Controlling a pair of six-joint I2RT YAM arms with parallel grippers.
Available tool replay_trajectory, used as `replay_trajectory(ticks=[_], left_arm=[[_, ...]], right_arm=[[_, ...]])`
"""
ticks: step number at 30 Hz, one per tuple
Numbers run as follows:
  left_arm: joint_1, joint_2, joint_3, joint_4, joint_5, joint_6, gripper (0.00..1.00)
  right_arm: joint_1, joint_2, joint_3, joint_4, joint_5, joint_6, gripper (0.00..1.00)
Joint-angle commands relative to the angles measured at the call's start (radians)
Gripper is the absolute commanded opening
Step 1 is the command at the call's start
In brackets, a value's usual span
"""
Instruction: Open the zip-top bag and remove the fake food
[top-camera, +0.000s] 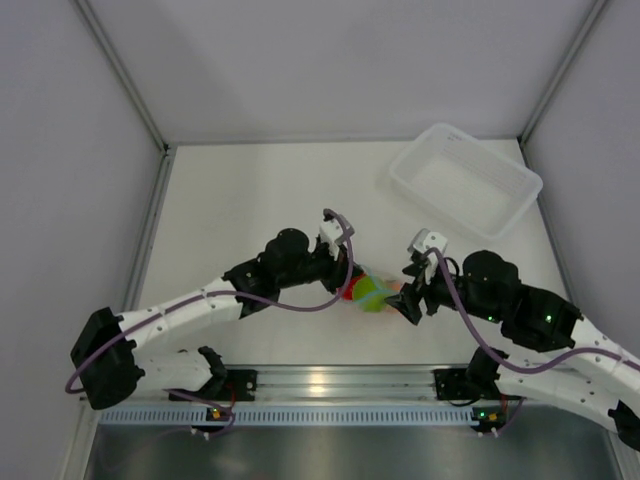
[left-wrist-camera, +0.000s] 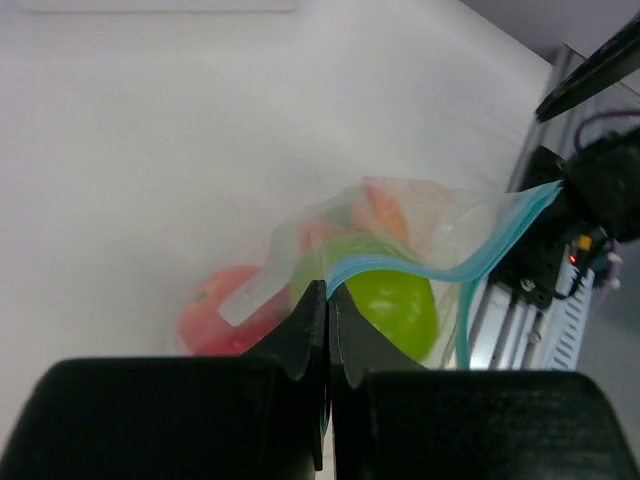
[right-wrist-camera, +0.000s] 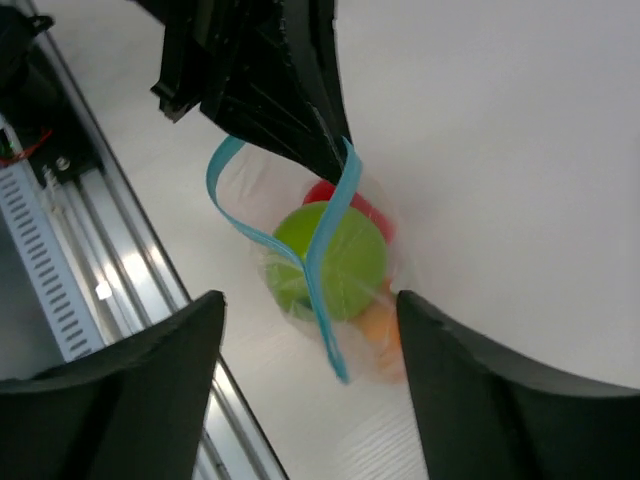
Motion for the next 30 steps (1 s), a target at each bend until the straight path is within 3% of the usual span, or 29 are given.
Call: replay_trajectory(ticks=[1,3,5,6,9,10,13,19,25,28,30], left_arm=[[0.000,-0.054,0.032,0.002,-0.338,-0.165,0.00],[0.000,-0.045,0.045,-0.038,-0.485,-0.257,0.00],[-0.002,-0.046,0.047,-0.076,-0.575,-0.374,0.00],[-0.002,-0.052,0.041,-0.076,-0.615,-0.412,0.00],[-0.033,-0.072,-0.008,-0.073,-0.820,-0.576,0.00],[-0.048,-0.069,-0.029,-0.072,-0.933,-0.612,0.00],[-0.131,-0.040,-0.033,-0.070,-1.099,-0.704,0.00],[-0.221,0.009,-0.020,-0.070,-1.166,-0.755,0.00],[-0.238,0.032,-0.020,-0.069,-1.167,-0.773,0.00],[-0.241,0.045,-0.013,-0.067,-1.158,-0.764,0.00],[-0.243,0.057,-0.005,-0.067,-1.152,-0.752,0.00]], right_arm=[[0.011,-0.025,-0.020,0.204,0.263,0.193,0.75],[0.011,-0.036,-0.046,0.276,0.315,0.258,0.78],[0.010,-0.029,-0.095,0.381,0.393,0.407,0.97],[0.011,-0.024,-0.133,0.410,0.426,0.462,0.99],[0.010,0.026,-0.216,0.519,0.514,0.753,0.99],[0.010,0.039,-0.245,0.606,0.516,0.807,0.99],[0.010,0.120,-0.337,0.802,0.514,0.920,0.99],[0.008,0.379,-0.187,0.771,0.471,0.789,0.90],[0.002,0.445,-0.176,0.744,0.546,0.716,0.74],[-0.004,0.476,-0.175,0.731,0.594,0.673,0.62],[-0.026,0.493,-0.172,0.741,0.576,0.627,0.46]])
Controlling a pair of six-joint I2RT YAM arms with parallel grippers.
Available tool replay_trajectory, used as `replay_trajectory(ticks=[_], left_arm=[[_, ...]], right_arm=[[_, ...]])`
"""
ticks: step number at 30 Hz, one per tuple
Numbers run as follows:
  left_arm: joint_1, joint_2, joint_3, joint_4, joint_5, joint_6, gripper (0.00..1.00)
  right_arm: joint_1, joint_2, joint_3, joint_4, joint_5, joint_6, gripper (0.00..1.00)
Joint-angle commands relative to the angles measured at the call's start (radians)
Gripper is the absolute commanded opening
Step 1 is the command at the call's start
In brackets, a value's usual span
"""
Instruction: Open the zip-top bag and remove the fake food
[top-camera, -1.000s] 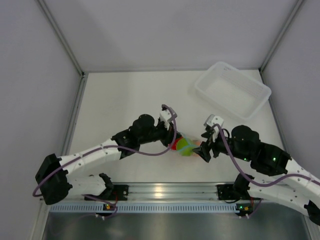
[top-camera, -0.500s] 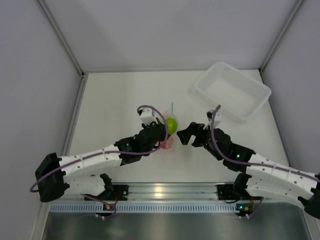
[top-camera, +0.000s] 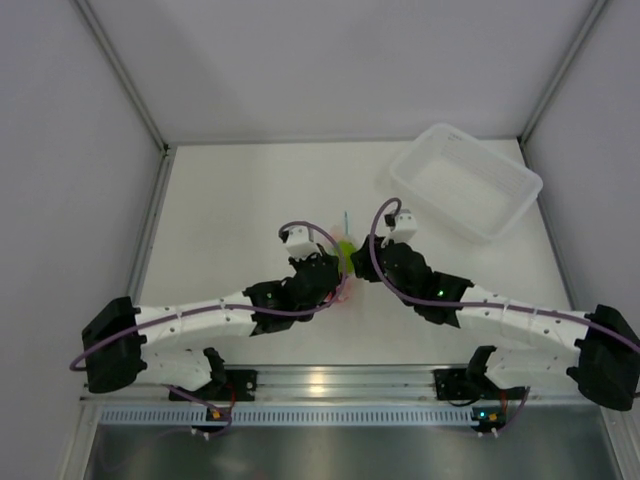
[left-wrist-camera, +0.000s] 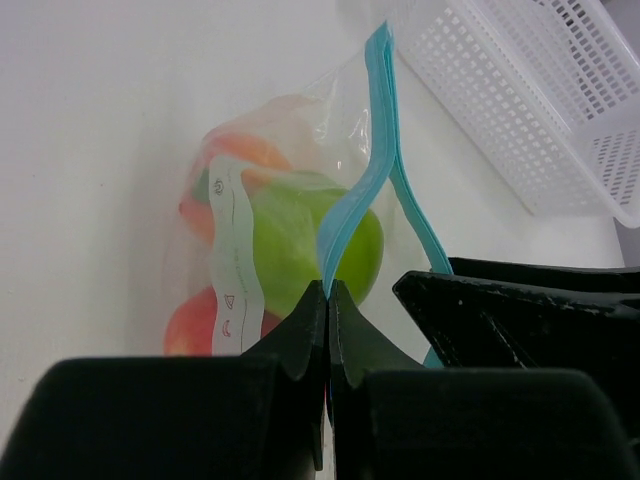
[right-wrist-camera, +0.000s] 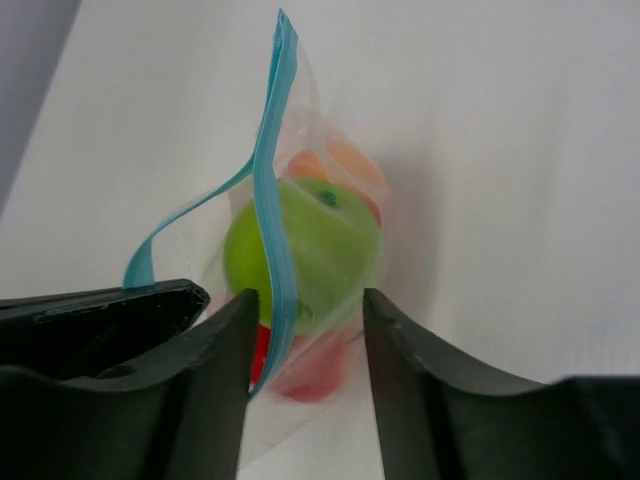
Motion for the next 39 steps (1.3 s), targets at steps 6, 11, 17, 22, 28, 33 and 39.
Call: replay_trajectory(ticks=[6,11,17,22,28,33,39], left_arm=[[-0.012,0.017,0.012,0.032,-0.056,-0.016,0.00],[-0.012,-0.038,-0.073,0.029,-0.167,-0.080,0.00],[-0.012,-0.136,-0.151,0.027,-0.221,-0.123,0.00],[-0.012,-0.153,-0.139,0.033,-0.176,-0.090,0.00],[-0.012,-0.093,-0.081,0.033,-0.113,-0.109,0.00],[-0.013,-0.041,-0.061,0.032,-0.113,-0.152,0.00],[-0.015,0.009,-0.030,0.032,-0.097,-0.182,0.00]], right_arm=[[-0.102,0.060,0.039,0.004,0.014,-0.127,0.00],[-0.198,-0.008,-0.064,-0.002,-0.047,-0.104,0.00],[-0.300,-0.100,-0.150,0.000,-0.101,-0.096,0.00],[-0.303,-0.140,-0.144,-0.008,-0.178,-0.133,0.06],[-0.303,-0.144,-0.027,-0.117,-0.326,-0.182,0.24],[-0.282,-0.170,0.046,-0.178,-0.379,-0.196,0.28],[-0.190,-0.184,0.118,-0.244,-0.322,-0.195,0.30]])
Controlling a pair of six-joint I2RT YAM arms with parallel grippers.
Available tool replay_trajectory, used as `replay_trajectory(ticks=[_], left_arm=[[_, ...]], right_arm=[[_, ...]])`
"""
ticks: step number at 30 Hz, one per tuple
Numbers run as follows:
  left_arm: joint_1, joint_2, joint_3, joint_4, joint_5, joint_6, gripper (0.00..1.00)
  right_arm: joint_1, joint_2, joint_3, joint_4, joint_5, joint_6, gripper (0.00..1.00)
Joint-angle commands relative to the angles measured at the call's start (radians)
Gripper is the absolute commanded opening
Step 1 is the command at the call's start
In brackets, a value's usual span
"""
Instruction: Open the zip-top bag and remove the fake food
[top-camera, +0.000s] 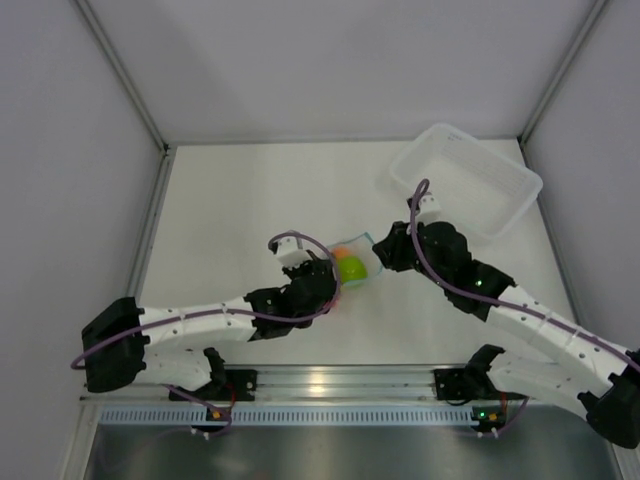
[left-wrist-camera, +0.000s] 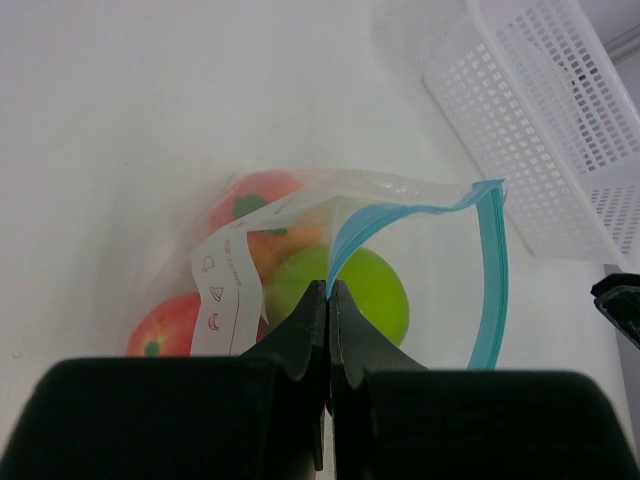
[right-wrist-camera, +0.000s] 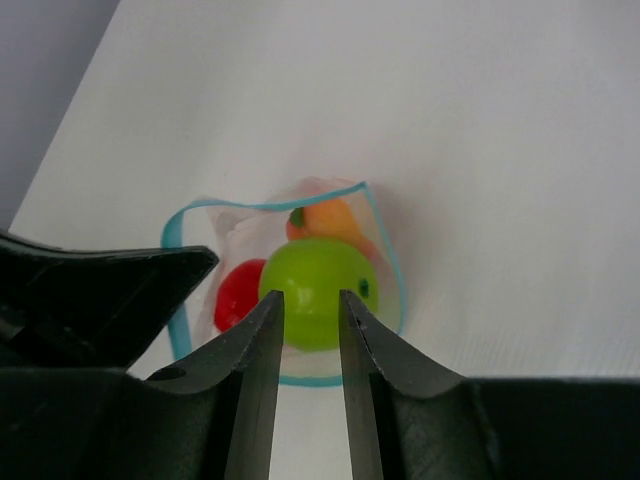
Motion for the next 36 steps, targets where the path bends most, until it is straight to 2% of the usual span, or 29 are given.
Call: replay_trajectory(ticks=[1,4,6,13,16,18,27,31,36], left_arm=[[0.001,0.016,0.054,-0.002,0.003,-0.035,0.00],[-0.002,0.019,0.054,-0.002,0.011,-0.049,0.00],[-0.007,0.016,0.052,-0.002,0.010,-0.055,0.00],[-0.011,0.009,0.031,-0.002,0.017,-0.074,0.00],[-0.011,0.003,0.025,-0.002,0.023,-0.078,0.00],[-0.011,0.004,0.022,-0.002,0.028,-0.088,0.00],[-0.011,-0.014,-0.001,0.000,0.037,-0.115,0.00],[-0.011,-0.010,-0.005,0.000,0.040,-0.118,0.00],[-0.011,0.003,-0.008,0.000,0.043,-0.131,0.00]], right_arm=[[0.076,-0.002,0.074,-0.044,0.027,-0.014,0.30],[0.105,0.049,0.098,-0.046,0.053,-0.008,0.32],[0.124,0.089,0.103,-0.037,0.086,-0.002,0.39],[0.150,0.208,0.069,0.056,0.092,0.008,0.49],[0.151,0.253,0.056,0.106,0.078,0.005,0.56],[0.150,0.280,0.045,0.144,0.054,0.003,0.64],[0.151,0.383,0.006,0.230,0.044,0.031,0.73],[0.151,0.431,0.006,0.227,0.075,0.031,0.83],[0.153,0.492,-0.009,0.247,0.080,0.046,0.85]])
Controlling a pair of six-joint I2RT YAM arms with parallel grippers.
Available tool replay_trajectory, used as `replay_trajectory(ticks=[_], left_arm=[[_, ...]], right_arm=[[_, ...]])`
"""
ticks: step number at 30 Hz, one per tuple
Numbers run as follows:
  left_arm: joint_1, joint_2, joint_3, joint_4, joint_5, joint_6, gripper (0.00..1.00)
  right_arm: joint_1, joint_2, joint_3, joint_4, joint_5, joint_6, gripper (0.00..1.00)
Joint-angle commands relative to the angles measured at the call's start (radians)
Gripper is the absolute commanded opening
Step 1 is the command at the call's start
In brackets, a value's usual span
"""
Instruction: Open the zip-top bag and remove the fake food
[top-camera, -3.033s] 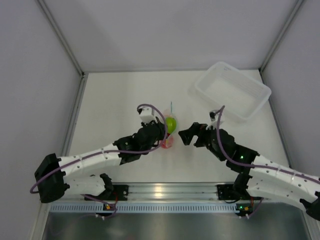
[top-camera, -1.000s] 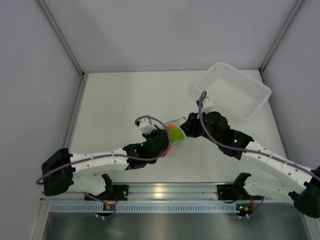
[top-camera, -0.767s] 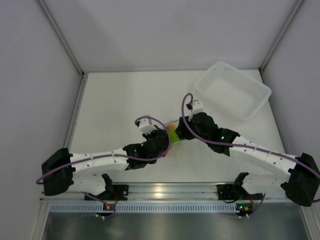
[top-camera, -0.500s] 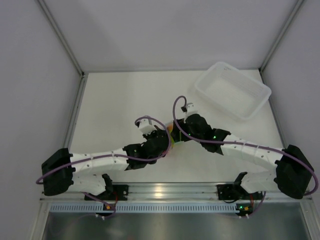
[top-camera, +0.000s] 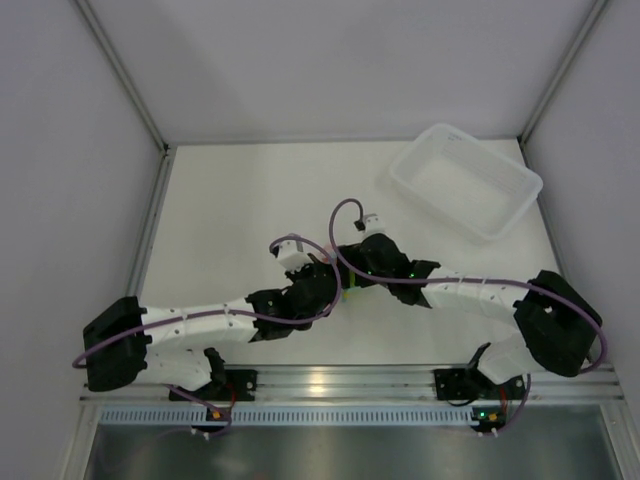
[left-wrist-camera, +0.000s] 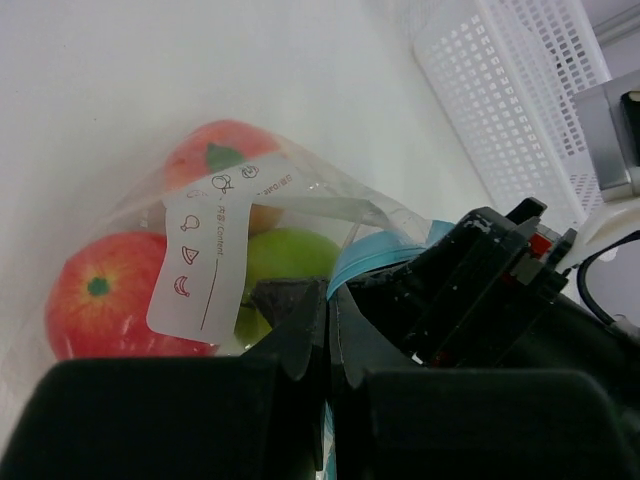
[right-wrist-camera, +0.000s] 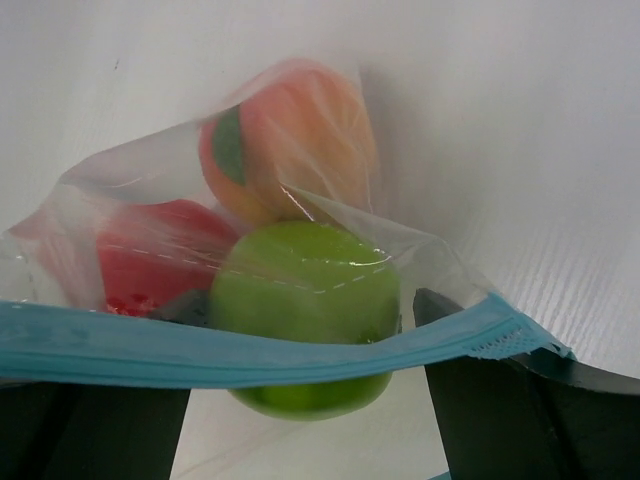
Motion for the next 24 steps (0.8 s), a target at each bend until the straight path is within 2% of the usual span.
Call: replay_trajectory(ticks=[1,8,12,13,15,16,24], left_arm=[[-0.003,-0.012,-0.005,0.012,-0.008,-0.028,0.00],[-0.003,-0.006,-0.015,0.012,-0.014,-0.043,0.00],[-0.003,-0.001,-0.024,0.010,-0.017,-0.051,0.00],[-0.003,0.000,-0.022,0.012,-0.019,-0.051,0.00],[-0.003,0.006,-0.021,0.012,-0.020,-0.051,0.00],[-0.003,0.006,-0.022,0.010,-0.022,-0.049,0.00],[-0.003,0.040,-0.025,0.010,-0.030,-0.058,0.00]], right_arm=[[0.013,0.040,-0.016,0.060,0.021,0.017,0.85],[0.013,0.080,-0.060,0.096,0.000,0.036,0.88],[0.014,0.060,-0.102,0.142,0.003,0.042,0.78],[0.013,0.057,-0.102,0.142,0.001,0.037,0.68],[0.014,0.050,-0.094,0.136,-0.005,0.022,0.54],[0.014,0.045,-0.094,0.138,-0.006,0.019,0.51],[0.013,-0.029,-0.088,0.109,0.000,-0.001,0.40]])
